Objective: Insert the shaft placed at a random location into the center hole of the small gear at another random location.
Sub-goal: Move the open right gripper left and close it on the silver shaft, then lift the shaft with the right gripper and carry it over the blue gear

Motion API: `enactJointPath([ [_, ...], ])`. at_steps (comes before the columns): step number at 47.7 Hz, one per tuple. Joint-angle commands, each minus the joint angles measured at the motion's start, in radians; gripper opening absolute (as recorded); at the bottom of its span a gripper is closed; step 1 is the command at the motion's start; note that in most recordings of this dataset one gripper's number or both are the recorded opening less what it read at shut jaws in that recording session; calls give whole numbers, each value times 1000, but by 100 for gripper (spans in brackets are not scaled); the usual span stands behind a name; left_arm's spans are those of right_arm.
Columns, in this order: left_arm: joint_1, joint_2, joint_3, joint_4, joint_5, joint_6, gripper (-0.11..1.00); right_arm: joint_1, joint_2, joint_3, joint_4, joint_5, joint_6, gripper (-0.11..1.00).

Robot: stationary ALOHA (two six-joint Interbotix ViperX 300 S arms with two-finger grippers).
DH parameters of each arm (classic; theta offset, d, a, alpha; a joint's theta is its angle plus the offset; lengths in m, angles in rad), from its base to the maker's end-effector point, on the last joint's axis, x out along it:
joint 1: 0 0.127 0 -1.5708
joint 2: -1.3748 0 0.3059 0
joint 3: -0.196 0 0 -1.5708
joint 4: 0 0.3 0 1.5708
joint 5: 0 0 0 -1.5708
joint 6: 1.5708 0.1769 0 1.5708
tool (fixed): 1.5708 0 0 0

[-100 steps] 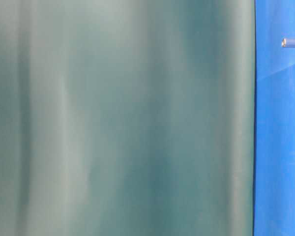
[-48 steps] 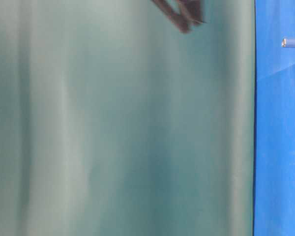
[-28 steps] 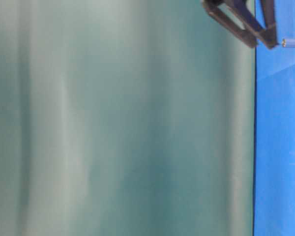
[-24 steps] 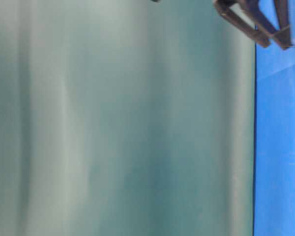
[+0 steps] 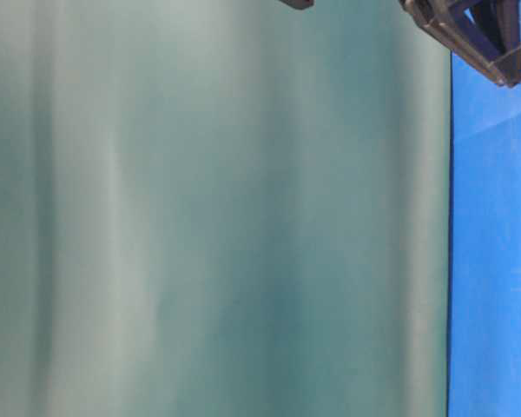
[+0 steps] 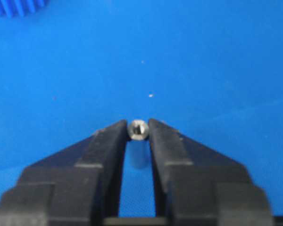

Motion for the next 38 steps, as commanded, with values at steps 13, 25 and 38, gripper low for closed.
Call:
enactJointPath([
  [13, 3, 3, -11, 3, -5, -2, 0, 2, -26, -21, -8, 2, 6, 3],
  [25, 3, 2, -11, 2, -5, -3, 0, 6, -206, -66, -8, 196, -3, 3],
  [38, 3, 2, -11, 2, 8, -3, 0, 6, -314, -83, -8, 319, -17, 3],
])
